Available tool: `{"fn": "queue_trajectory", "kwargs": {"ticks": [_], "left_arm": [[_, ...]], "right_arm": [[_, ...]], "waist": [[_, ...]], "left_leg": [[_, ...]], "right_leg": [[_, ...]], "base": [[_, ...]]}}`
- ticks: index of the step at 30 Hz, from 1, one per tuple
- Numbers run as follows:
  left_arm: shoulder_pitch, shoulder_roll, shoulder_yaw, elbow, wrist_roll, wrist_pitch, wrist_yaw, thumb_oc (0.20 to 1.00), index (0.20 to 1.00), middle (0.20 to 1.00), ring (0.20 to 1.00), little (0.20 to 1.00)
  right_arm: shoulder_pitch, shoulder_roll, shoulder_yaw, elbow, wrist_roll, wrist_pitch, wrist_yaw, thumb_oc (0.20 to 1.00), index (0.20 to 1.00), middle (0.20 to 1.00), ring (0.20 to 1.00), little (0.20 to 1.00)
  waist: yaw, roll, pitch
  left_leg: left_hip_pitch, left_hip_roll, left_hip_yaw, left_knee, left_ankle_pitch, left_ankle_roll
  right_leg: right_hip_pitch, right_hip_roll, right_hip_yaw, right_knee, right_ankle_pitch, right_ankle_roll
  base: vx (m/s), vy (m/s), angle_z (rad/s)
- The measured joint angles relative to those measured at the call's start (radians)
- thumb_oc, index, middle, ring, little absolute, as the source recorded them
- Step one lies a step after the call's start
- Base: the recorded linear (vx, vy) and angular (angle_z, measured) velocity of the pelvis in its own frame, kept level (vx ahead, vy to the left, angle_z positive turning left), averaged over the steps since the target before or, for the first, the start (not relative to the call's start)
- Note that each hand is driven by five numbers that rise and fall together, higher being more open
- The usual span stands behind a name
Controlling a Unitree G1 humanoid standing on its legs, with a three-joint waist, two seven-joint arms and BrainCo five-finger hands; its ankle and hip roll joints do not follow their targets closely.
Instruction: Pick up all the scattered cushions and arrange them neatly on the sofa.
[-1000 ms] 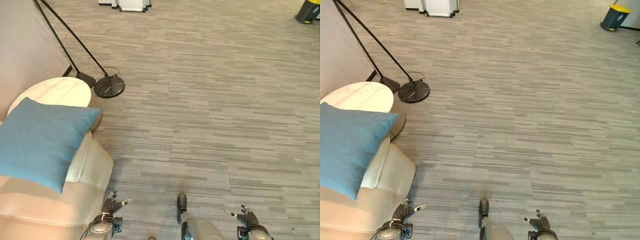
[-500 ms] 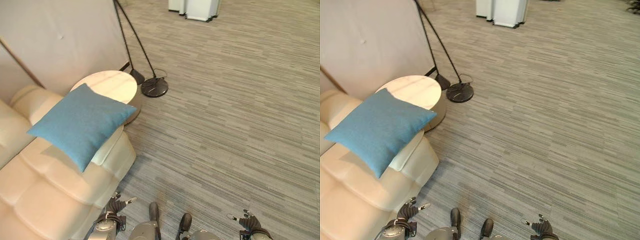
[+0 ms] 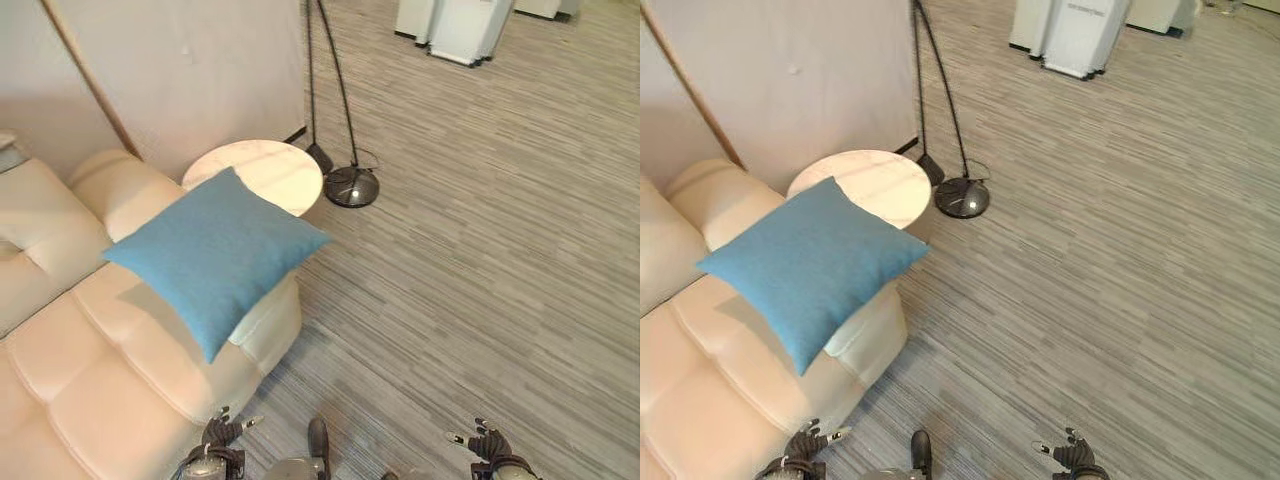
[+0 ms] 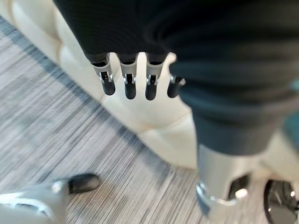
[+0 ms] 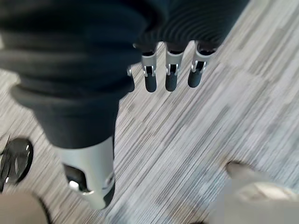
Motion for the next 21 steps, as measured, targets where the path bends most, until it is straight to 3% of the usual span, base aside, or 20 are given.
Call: {"fn": "queue_trajectory", "kwargs": {"ticks": [2,3,5,7,8,11,12,14,16,19,21], "left_arm": [[0.009,0.026,-0.006,-0.010,0.000,0.001,0.002,1.000,1.000,1.000,1.000,1.000],[0.011,0.029,-0.003,-0.011,0.000,0.001,0.008,1.000,1.000,1.000,1.000,1.000],[0.009,0.029,0.004,-0.017,-0.001,0.001,0.010,1.000,1.000,1.000,1.000,1.000],[0.006,0.026,0.003,-0.032,-0.003,0.000,0.010,1.000,1.000,1.000,1.000,1.000],[-0.020,0.024,0.005,-0.033,-0.004,0.000,0.009,1.000,1.000,1.000,1.000,1.000],[-0.046,0.025,0.010,-0.034,-0.003,-0.002,0.006,1.000,1.000,1.000,1.000,1.000],[-0.054,0.026,0.008,-0.035,-0.003,-0.003,0.006,1.000,1.000,1.000,1.000,1.000],[-0.061,0.023,0.005,-0.037,-0.004,-0.004,0.003,1.000,1.000,1.000,1.000,1.000],[-0.058,0.021,0.005,-0.038,-0.004,-0.007,-0.002,1.000,1.000,1.000,1.000,1.000],[-0.014,0.018,0.008,-0.030,-0.034,-0.010,-0.002,1.000,1.000,1.000,1.000,1.000],[-0.009,0.004,0.008,-0.029,-0.063,-0.010,-0.002,1.000,1.000,1.000,1.000,1.000]], "right_arm": [[-0.008,0.009,0.006,-0.001,-0.001,-0.001,0.001,1.000,1.000,1.000,1.000,1.000],[-0.020,0.011,0.009,0.001,-0.006,-0.001,0.002,1.000,1.000,1.000,1.000,1.000],[-0.035,0.011,0.000,-0.003,-0.007,-0.002,0.001,1.000,1.000,1.000,1.000,1.000],[-0.052,0.009,-0.002,-0.001,-0.007,-0.002,0.000,1.000,1.000,1.000,1.000,1.000],[-0.061,0.007,-0.002,0.000,-0.007,-0.001,-0.002,1.000,1.000,1.000,1.000,1.000],[-0.060,0.006,-0.005,0.001,-0.007,0.002,-0.003,1.000,1.000,1.000,1.000,1.000],[-0.058,0.006,-0.006,0.001,-0.007,0.002,-0.003,1.000,1.000,1.000,1.000,1.000],[-0.040,0.008,-0.005,0.013,-0.007,0.003,-0.003,1.000,1.000,1.000,1.000,1.000],[-0.035,0.009,-0.005,0.027,-0.007,0.005,-0.002,1.000,1.000,1.000,1.000,1.000],[-0.057,0.006,-0.006,0.045,-0.006,0.001,0.000,1.000,1.000,1.000,1.000,1.000],[-0.071,0.001,-0.002,0.047,-0.006,-0.002,0.001,1.000,1.000,1.000,1.000,1.000]], "waist": [[0.000,-0.009,0.001],[0.009,-0.012,0.007],[0.008,0.005,0.020],[0.008,0.025,0.041],[0.008,0.037,0.053],[0.000,0.048,0.067],[-0.004,0.045,0.069],[-0.028,0.042,0.069],[-0.030,0.027,0.066],[-0.024,0.015,0.045],[-0.025,0.020,0.047]], "left_leg": [[0.024,-0.017,-0.001,0.013,0.032,0.028],[0.042,-0.017,-0.001,0.008,0.029,0.037],[0.063,-0.012,-0.023,0.006,0.040,0.041],[0.084,-0.007,-0.045,0.005,0.036,0.036],[0.103,0.006,-0.076,-0.003,0.016,0.014],[0.125,-0.001,-0.134,-0.009,0.003,0.002],[0.146,-0.010,-0.153,-0.019,0.003,0.003],[0.182,-0.019,-0.225,-0.026,-0.003,0.004],[0.233,-0.018,-0.265,-0.039,-0.019,-0.012],[0.248,0.007,-0.303,-0.039,-0.058,-0.039],[0.242,0.039,-0.331,-0.026,-0.067,-0.053]], "right_leg": [[-0.035,0.009,0.051,0.035,-0.012,0.001],[-0.049,0.040,0.073,-0.055,-0.032,-0.014],[-0.035,0.068,0.011,-0.246,-0.032,-0.030],[-0.034,0.107,-0.003,-0.392,-0.002,-0.059],[-0.020,0.177,0.089,-0.533,0.031,-0.030],[-0.004,0.234,0.234,-0.793,0.165,-0.007],[0.009,0.237,0.257,-0.849,0.216,-0.013],[0.030,0.244,0.319,-0.881,0.284,-0.021],[0.082,0.244,0.311,-0.872,0.318,-0.028],[0.116,0.261,0.290,-0.881,0.388,-0.075],[0.130,0.282,0.236,-0.881,0.374,-0.111]], "base": [[0.20,0.024,0.47],[0.17,-0.007,0.39],[0.13,-0.034,0.32],[0.28,-0.123,0.37],[0.32,-0.146,0.46],[0.26,-0.147,0.60],[0.29,-0.209,0.81],[0.32,-0.257,1.04],[0.34,-0.331,0.81],[0.29,-0.380,0.39],[0.19,-0.363,0.63]]}}
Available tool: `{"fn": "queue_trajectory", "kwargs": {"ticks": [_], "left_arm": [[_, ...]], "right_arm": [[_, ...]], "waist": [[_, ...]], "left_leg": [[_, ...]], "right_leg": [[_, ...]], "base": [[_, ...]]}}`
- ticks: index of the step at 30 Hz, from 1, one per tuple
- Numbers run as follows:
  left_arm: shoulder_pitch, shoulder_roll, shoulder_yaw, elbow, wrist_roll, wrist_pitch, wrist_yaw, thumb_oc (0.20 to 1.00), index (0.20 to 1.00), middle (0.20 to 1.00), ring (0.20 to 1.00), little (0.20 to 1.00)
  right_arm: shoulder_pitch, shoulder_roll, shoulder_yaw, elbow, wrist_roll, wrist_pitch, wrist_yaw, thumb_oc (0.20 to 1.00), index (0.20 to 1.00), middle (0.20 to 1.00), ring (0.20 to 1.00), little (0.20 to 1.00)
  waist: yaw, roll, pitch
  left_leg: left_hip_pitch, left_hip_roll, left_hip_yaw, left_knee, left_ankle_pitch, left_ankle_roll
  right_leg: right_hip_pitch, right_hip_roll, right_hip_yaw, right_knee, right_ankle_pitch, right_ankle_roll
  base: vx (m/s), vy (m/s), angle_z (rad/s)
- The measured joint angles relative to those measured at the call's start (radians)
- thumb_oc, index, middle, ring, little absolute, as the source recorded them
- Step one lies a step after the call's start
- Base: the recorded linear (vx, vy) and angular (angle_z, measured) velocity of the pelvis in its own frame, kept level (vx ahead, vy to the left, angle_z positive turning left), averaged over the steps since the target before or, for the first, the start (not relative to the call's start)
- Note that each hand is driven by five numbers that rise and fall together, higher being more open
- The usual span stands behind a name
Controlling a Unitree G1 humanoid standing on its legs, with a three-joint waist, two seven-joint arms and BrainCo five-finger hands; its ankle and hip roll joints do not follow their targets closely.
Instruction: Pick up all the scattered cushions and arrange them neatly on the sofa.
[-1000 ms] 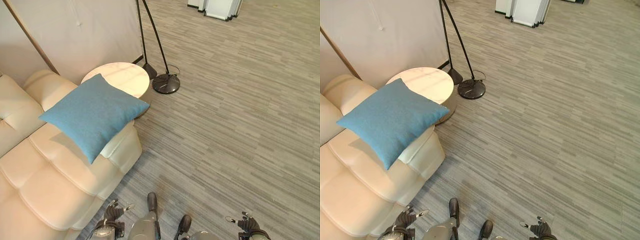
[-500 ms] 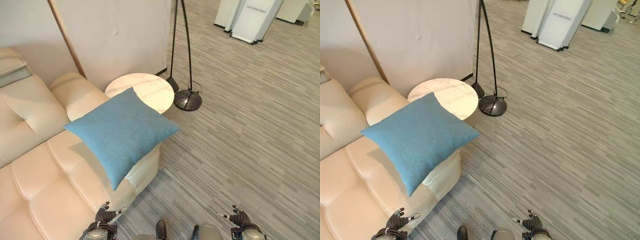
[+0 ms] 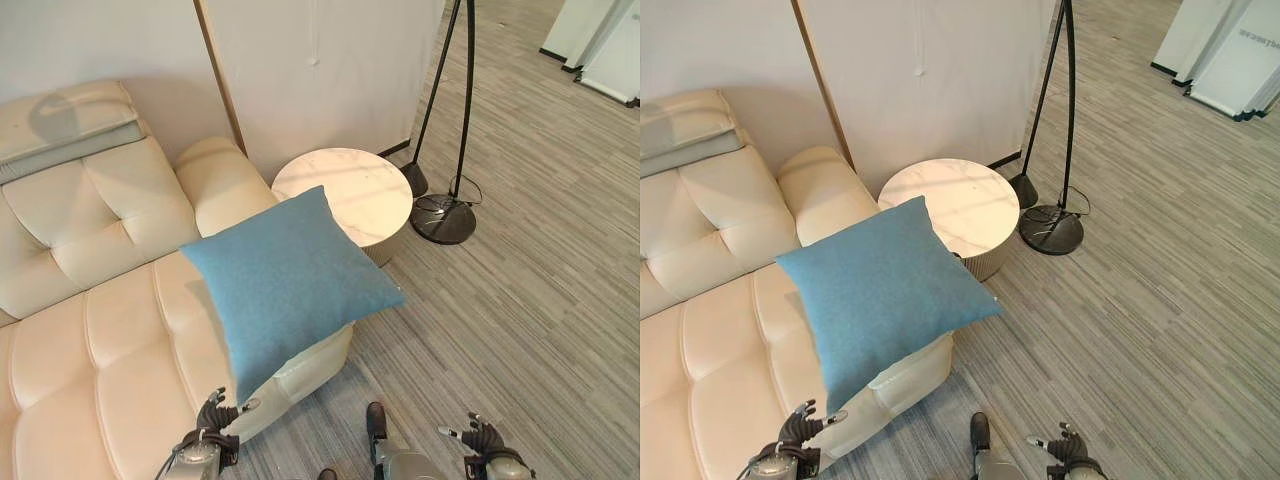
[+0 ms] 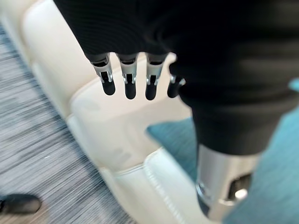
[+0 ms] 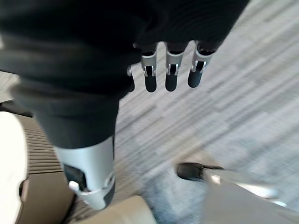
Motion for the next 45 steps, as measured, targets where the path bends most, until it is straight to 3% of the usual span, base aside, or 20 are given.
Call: {"fn": "queue_trajectory", "kwargs": {"ticks": [3,5,6,7,9,10,13,14,17,19,22,24,26,29,32,35,37,38,42,45], "left_arm": [[-0.018,-0.019,0.000,0.000,-0.024,-0.001,0.001,1.000,1.000,1.000,1.000,1.000],[-0.013,-0.021,0.006,-0.002,-0.025,-0.009,0.002,1.000,1.000,1.000,1.000,1.000],[-0.023,-0.021,0.005,-0.001,-0.025,-0.009,0.001,1.000,1.000,1.000,1.000,1.000],[-0.039,-0.020,0.005,-0.002,-0.027,-0.011,0.000,1.000,1.000,1.000,1.000,1.000],[-0.062,-0.016,0.005,-0.013,-0.027,-0.012,-0.001,1.000,1.000,1.000,1.000,1.000],[-0.068,-0.014,0.003,-0.015,-0.025,-0.012,0.000,1.000,1.000,1.000,1.000,1.000],[-0.082,-0.013,-0.003,-0.014,-0.022,-0.008,0.000,1.000,1.000,1.000,1.000,1.000],[-0.092,-0.011,-0.001,-0.016,-0.021,-0.009,0.001,1.000,1.000,1.000,1.000,1.000],[-0.098,-0.005,-0.001,-0.016,-0.022,-0.010,0.006,1.000,1.000,1.000,1.000,1.000],[-0.096,-0.004,0.000,-0.025,-0.022,-0.011,0.009,1.000,1.000,1.000,1.000,1.000],[-0.089,-0.001,-0.001,-0.048,-0.023,-0.012,0.025,1.000,1.000,1.000,1.000,1.000],[-0.091,-0.003,-0.002,-0.051,-0.024,-0.013,0.035,1.000,1.000,1.000,1.000,1.000],[-0.097,0.000,-0.001,-0.048,-0.024,-0.015,0.043,1.000,1.000,1.000,1.000,1.000],[-0.100,0.010,0.000,-0.049,-0.024,-0.018,0.049,1.000,1.000,1.000,1.000,1.000],[-0.101,0.028,0.022,-0.051,-0.025,-0.019,0.050,1.000,1.000,1.000,1.000,1.000],[-0.080,0.049,0.074,-0.085,-0.063,-0.018,0.062,1.000,1.000,1.000,1.000,1.000],[-0.076,0.055,0.095,-0.099,-0.065,-0.020,0.065,1.000,1.000,1.000,1.000,1.000],[-0.076,0.055,0.099,-0.102,-0.068,-0.020,0.064,1.000,1.000,1.000,1.000,1.000],[-0.094,0.037,0.117,-0.132,-0.137,-0.024,0.063,1.000,1.000,1.000,1.000,1.000],[-0.150,0.031,0.102,-0.127,-0.181,-0.030,0.069,1.000,1.000,1.000,1.000,1.000]], "right_arm": [[-0.005,-0.012,0.000,0.003,0.000,0.000,-0.001,1.000,1.000,1.000,1.000,1.000],[-0.012,-0.023,0.001,-0.012,0.000,-0.004,0.000,1.000,1.000,1.000,1.000,1.000],[-0.010,-0.030,0.001,-0.017,0.000,-0.007,0.000,1.000,1.000,1.000,1.000,1.000],[-0.005,-0.037,0.000,-0.023,0.000,-0.006,0.000,1.000,1.000,1.000,1.000,1.000],[-0.003,-0.039,0.001,-0.024,0.000,0.001,-0.001,1.000,1.000,1.000,1.000,1.000],[-0.005,-0.039,-0.001,-0.028,0.000,0.000,-0.001,1.000,1.000,1.000,1.000,1.000],[-0.012,-0.042,-0.001,-0.045,0.000,0.000,-0.007,1.000,1.000,1.000,1.000,1.000],[-0.011,-0.045,0.000,-0.070,0.000,0.000,-0.007,1.000,1.000,1.000,1.000,1.000],[-0.033,-0.050,-0.005,-0.093,-0.003,-0.001,-0.008,1.000,1.000,1.000,1.000,1.000],[-0.025,-0.059,-0.004,-0.107,-0.004,-0.001,-0.009,1.000,1.000,1.000,1.000,1.000],[-0.020,-0.068,-0.005,-0.109,-0.016,0.002,-0.015,1.000,1.000,1.000,1.000,1.000],[-0.021,-0.073,-0.004,-0.111,-0.025,0.002,-0.018,1.000,1.000,1.000,1.000,1.000],[-0.030,-0.078,-0.003,-0.112,-0.026,0.001,-0.020,1.000,1.000,1.000,1.000,1.000],[-0.023,-0.076,0.000,-0.119,-0.043,0.003,-0.021,1.000,1.000,1.000,1.000,1.000],[-0.022,-0.076,-0.005,-0.119,-0.043,0.011,-0.024,1.000,1.000,1.000,1.000,1.000],[-0.005,-0.079,-0.037,-0.129,-0.063,0.028,-0.038,1.000,1.000,1.000,1.000,1.000],[-0.005,-0.091,-0.046,-0.144,-0.064,0.040,-0.040,1.000,1.000,1.000,1.000,1.000],[-0.009,-0.107,-0.050,-0.154,-0.065,0.042,-0.040,1.000,1.000,1.000,1.000,1.000],[-0.084,-0.238,-0.043,-0.208,-0.065,0.045,-0.024,1.000,1.000,1.000,1.000,1.000],[-0.173,-0.284,-0.028,-0.217,-0.065,0.047,-0.023,1.000,1.000,1.000,1.000,1.000]], "waist": [[0.004,-0.024,0.004],[0.033,-0.037,0.010],[0.024,-0.039,0.013],[0.003,-0.028,0.020],[0.003,-0.036,0.032],[0.000,-0.044,0.037],[-0.007,-0.041,0.039],[-0.005,-0.037,0.038],[-0.003,-0.036,0.037],[-0.003,-0.035,0.032],[-0.002,-0.038,0.003],[-0.002,-0.027,-0.004],[-0.005,-0.024,-0.007],[-0.012,-0.027,-0.014],[-0.007,-0.045,-0.021],[-0.005,-0.071,-0.028],[-0.001,-0.083,-0.027],[-0.001,-0.081,-0.026],[-0.001,-0.042,-0.028],[-0.005,-0.046,-0.028]], "left_leg": [[-0.068,-0.004,0.008,0.149,-0.019,-0.023],[-0.134,-0.003,0.039,0.300,-0.046,-0.045],[-0.172,0.004,0.062,0.364,-0.060,-0.052],[-0.220,0.039,0.146,0.413,-0.071,-0.061],[-0.222,0.071,0.232,0.325,-0.073,-0.058],[-0.219,0.075,0.262,0.210,-0.064,-0.056],[-0.231,0.089,0.309,0.066,-0.022,-0.060],[-0.237,0.095,0.292,0.034,0.013,-0.059],[-0.231,0.105,0.278,0.024,0.048,-0.055],[-0.218,0.101,0.279,0.019,0.049,-0.054],[-0.183,0.084,0.279,-0.013,0.071,-0.024],[-0.166,0.081,0.280,-0.011,0.091,0.007],[-0.150,0.070,0.286,-0.012,0.094,0.017],[-0.126,0.059,0.278,-0.012,0.115,0.048],[-0.131,0.054,0.279,-0.014,0.125,0.050],[-0.125,0.051,0.263,-0.014,0.122,0.039],[-0.109,0.045,0.253,-0.014,0.112,0.025],[-0.099,0.047,0.252,-0.015,0.107,0.017],[-0.096,0.085,0.249,-0.021,0.097,-0.011],[-0.101,0.104,0.247,-0.021,0.104,-0.024]], "right_leg": [[0.025,-0.006,-0.061,-0.001,-0.019,-0.046],[0.053,-0.006,-0.091,0.004,-0.044,-0.090],[0.055,-0.008,-0.123,0.000,-0.050,-0.094],[0.068,-0.007,-0.182,-0.001,-0.073,-0.097],[0.079,-0.009,-0.233,-0.002,-0.102,-0.112],[0.080,-0.016,-0.268,-0.002,-0.108,-0.106],[0.079,-0.017,-0.318,-0.002,-0.112,-0.104],[0.079,-0.010,-0.329,-0.002,-0.112,-0.102],[0.094,0.001,-0.326,-0.002,-0.111,-0.092],[0.107,-0.003,-0.324,-0.002,-0.118,-0.060],[0.126,-0.015,-0.305,0.008,-0.121,-0.035],[0.111,-0.027,-0.299,0.082,-0.148,-0.007],[0.052,-0.062,-0.277,0.247,-0.210,0.030],[-0.017,-0.087,-0.150,0.394,-0.271,0.057],[-0.006,-0.093,-0.082,0.256,-0.270,0.063],[0.070,-0.105,-0.065,0.001,-0.158,0.098],[0.091,-0.109,-0.063,-0.002,-0.093,0.096],[0.100,-0.108,-0.064,-0.002,-0.058,0.078],[0.106,-0.069,-0.072,-0.002,-0.065,0.058],[0.104,-0.050,-0.086,-0.002,-0.072,0.047]], "base": [[0.09,-0.233,0.70],[0.03,-0.192,0.36],[0.08,-0.120,1.01],[0.07,-0.061,1.26],[0.07,-0.011,1.12],[0.08,0.026,0.79],[0.10,0.063,0.56],[0.15,0.110,0.21],[0.16,0.165,0.01],[0.18,0.225,0.04],[0.10,0.258,0.04],[-0.01,0.195,-0.13],[0.02,0.120,-0.13],[0.07,0.015,0.06],[0.10,-0.061,0.03],[0.16,-0.139,0.22],[0.14,-0.143,0.18],[0.12,-0.143,0.12],[0.09,-0.127,-0.01],[0.06,-0.109,0.03]]}}
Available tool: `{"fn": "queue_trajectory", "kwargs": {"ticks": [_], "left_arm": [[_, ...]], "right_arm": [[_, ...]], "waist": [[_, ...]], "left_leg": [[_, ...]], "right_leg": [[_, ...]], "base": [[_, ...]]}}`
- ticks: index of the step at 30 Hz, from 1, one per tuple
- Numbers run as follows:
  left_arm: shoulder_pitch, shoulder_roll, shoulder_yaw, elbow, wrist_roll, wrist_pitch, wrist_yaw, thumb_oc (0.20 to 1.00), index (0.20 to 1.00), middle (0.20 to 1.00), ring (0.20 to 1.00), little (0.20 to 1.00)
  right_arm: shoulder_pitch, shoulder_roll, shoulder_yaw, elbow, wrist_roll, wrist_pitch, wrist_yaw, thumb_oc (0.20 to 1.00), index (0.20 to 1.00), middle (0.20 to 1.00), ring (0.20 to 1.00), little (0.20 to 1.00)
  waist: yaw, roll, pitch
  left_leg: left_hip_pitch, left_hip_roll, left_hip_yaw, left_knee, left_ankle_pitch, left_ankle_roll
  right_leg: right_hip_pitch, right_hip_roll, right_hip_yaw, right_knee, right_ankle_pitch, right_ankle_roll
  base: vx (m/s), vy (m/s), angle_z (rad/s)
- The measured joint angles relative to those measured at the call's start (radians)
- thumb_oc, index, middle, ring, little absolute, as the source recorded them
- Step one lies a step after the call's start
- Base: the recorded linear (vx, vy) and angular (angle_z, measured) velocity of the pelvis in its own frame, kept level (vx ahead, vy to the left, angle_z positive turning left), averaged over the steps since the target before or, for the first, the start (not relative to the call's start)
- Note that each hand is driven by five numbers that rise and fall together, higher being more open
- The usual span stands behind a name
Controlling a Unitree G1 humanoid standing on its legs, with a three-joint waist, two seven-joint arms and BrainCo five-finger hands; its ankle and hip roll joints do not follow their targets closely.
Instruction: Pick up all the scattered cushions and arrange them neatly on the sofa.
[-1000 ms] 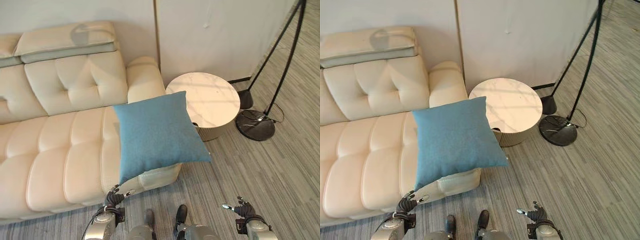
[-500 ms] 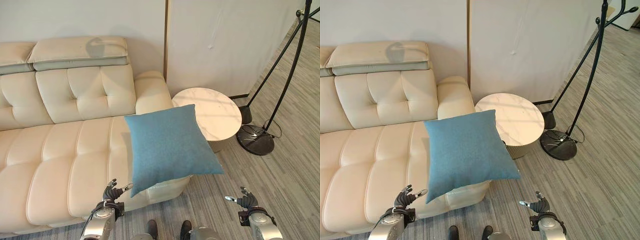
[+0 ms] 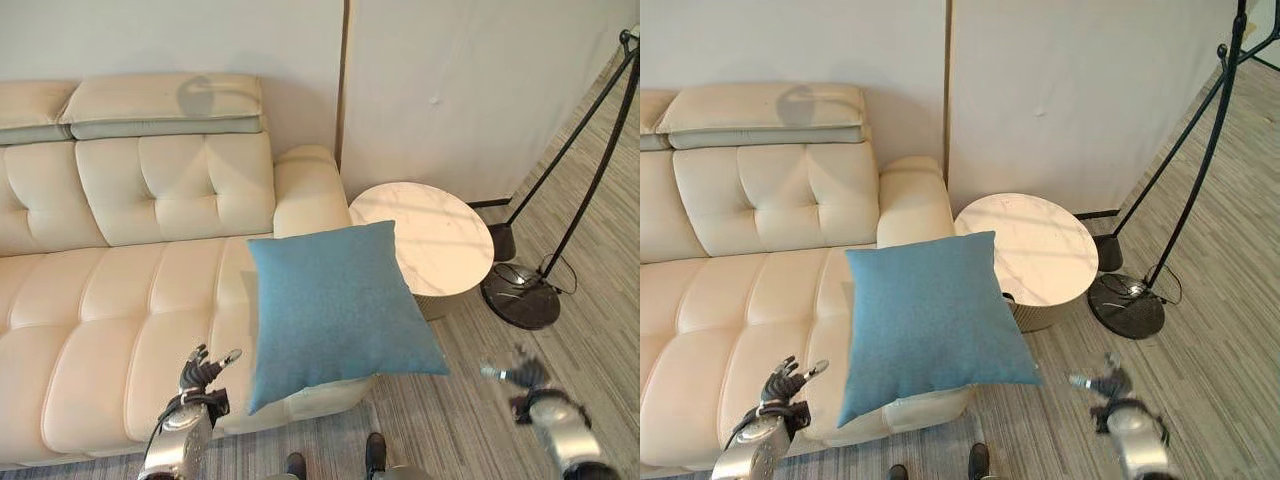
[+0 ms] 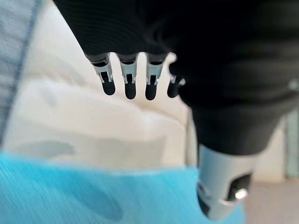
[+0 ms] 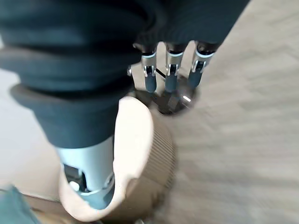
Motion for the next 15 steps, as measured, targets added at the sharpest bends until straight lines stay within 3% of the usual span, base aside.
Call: {"fn": "queue_trajectory", "kwargs": {"ticks": [4,8,15], "left_arm": [[-0.133,-0.012,-0.073,0.054,-0.083,-0.013,0.026,1.000,1.000,1.000,1.000,1.000],[-0.237,-0.037,-0.134,0.101,-0.152,-0.035,0.084,1.000,1.000,1.000,1.000,1.000],[-0.255,-0.057,-0.155,0.120,-0.169,-0.042,0.128,1.000,1.000,1.000,1.000,1.000]], "right_arm": [[-0.158,-0.002,0.103,-0.007,0.002,-0.006,0.003,1.000,1.000,1.000,1.000,1.000],[-0.323,0.102,0.202,0.052,0.038,0.009,-0.023,1.000,1.000,1.000,1.000,1.000],[-0.386,0.213,0.309,0.066,0.074,0.020,-0.048,1.000,1.000,1.000,1.000,1.000]], "waist": [[-0.003,-0.001,-0.004],[-0.007,0.002,-0.009],[0.004,0.009,-0.009]], "left_leg": [[-0.016,0.014,-0.007,0.000,0.008,-0.015],[-0.043,0.021,-0.019,0.003,0.017,-0.025],[-0.075,0.022,-0.028,0.006,0.022,-0.026]], "right_leg": [[-0.017,0.014,-0.002,0.000,0.003,-0.010],[-0.042,0.022,-0.005,0.000,0.010,-0.022],[-0.066,0.021,-0.029,0.000,0.019,-0.037]], "base": [[0.03,-0.066,0.04],[0.01,-0.016,0.04],[-0.01,0.005,0.06]]}}
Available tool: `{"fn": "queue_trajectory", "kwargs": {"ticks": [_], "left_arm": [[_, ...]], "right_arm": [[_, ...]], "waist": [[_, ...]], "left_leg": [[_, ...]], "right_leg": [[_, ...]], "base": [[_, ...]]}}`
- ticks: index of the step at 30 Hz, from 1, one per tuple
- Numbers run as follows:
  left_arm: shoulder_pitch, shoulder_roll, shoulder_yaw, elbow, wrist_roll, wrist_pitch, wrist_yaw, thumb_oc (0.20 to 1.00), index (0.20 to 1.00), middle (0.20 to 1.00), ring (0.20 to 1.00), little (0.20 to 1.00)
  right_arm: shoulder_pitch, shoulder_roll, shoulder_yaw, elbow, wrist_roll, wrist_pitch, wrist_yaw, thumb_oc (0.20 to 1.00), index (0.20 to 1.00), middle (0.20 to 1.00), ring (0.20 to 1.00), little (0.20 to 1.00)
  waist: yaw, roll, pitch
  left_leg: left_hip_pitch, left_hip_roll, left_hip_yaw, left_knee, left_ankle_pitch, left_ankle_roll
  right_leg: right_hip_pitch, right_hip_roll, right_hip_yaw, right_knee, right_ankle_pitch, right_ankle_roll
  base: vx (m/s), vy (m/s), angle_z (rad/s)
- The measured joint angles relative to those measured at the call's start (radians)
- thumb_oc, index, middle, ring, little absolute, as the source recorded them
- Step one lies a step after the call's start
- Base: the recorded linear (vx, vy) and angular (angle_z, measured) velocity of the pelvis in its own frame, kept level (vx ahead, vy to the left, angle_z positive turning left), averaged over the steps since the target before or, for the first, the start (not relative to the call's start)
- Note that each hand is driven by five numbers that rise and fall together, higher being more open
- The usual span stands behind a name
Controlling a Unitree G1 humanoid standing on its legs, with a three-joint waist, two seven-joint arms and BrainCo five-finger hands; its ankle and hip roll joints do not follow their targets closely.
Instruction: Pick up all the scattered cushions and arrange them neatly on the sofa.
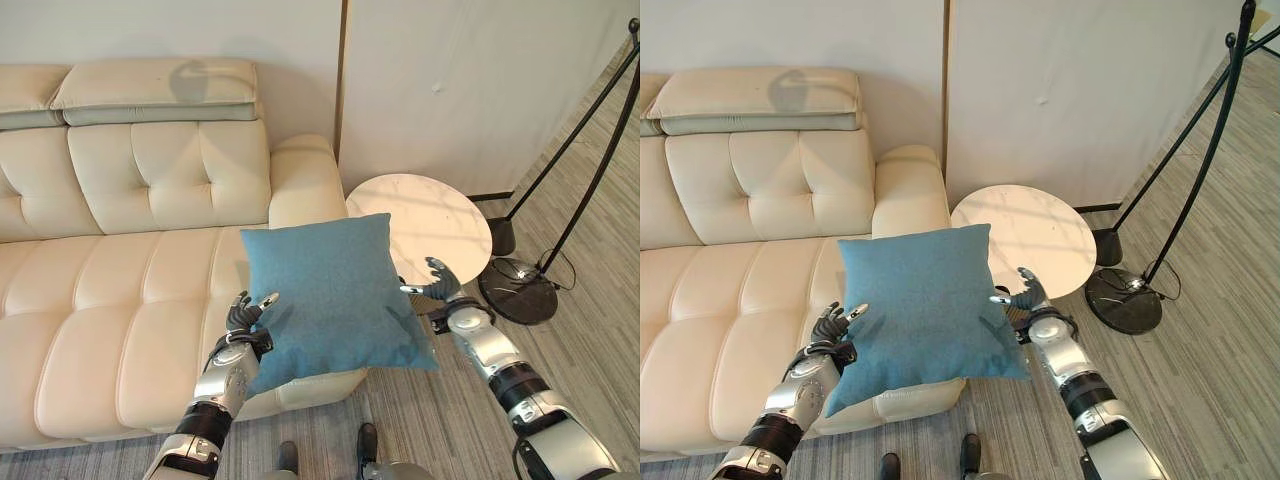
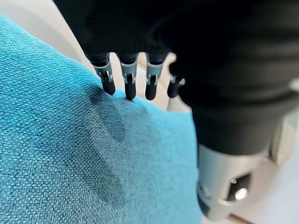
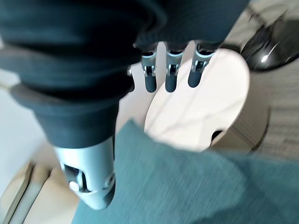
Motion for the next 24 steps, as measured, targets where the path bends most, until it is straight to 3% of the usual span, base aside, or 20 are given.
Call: {"fn": "queue_trajectory", "kwargs": {"ticks": [6,12,17,21,24], "left_arm": [[0.002,0.010,-0.032,0.000,0.043,0.004,0.001,1.000,1.000,1.000,1.000,1.000],[0.040,0.046,-0.029,-0.038,0.188,0.023,-0.001,1.000,1.000,1.000,1.000,1.000],[0.039,0.065,-0.029,-0.030,0.297,0.047,0.006,1.000,1.000,1.000,1.000,1.000],[0.014,0.066,-0.038,0.029,0.336,0.052,0.020,1.000,1.000,1.000,1.000,1.000],[-0.015,0.066,-0.054,0.080,0.334,0.056,0.022,1.000,1.000,1.000,1.000,1.000]], "right_arm": [[-0.007,0.047,0.035,0.046,0.009,0.002,-0.013,1.000,1.000,1.000,1.000,1.000],[0.004,0.055,0.023,0.054,0.010,0.001,-0.025,1.000,1.000,1.000,1.000,1.000],[0.014,0.080,-0.002,0.073,0.030,-0.002,-0.044,1.000,1.000,1.000,1.000,1.000],[0.010,0.087,-0.004,0.092,0.045,-0.023,-0.047,1.000,1.000,1.000,1.000,1.000],[-0.007,0.086,-0.004,0.108,0.046,-0.026,-0.050,1.000,1.000,1.000,1.000,1.000]], "waist": [[0.006,0.021,0.014],[0.016,0.041,0.031],[0.023,0.035,0.046],[0.022,0.026,0.058],[0.021,0.015,0.069]], "left_leg": [[-0.020,-0.004,-0.028,0.000,0.004,-0.001],[-0.029,-0.004,-0.052,0.000,0.008,-0.005],[-0.029,-0.004,-0.052,0.000,0.008,-0.006],[-0.036,-0.004,-0.052,0.000,0.008,-0.006],[-0.065,-0.005,-0.053,0.000,0.017,-0.007]], "right_leg": [[-0.006,-0.006,-0.028,0.000,-0.002,-0.001],[-0.005,-0.008,-0.052,0.000,-0.005,-0.002],[-0.004,-0.008,-0.054,0.000,-0.008,0.000],[-0.011,-0.008,-0.054,0.000,-0.015,0.010],[-0.040,-0.008,-0.055,0.001,-0.006,-0.001]], "base": [[0.01,0.021,0.13],[0.01,0.021,0.11],[-0.01,0.011,0.01],[-0.04,0.017,0.00],[-0.04,0.015,0.01]]}}
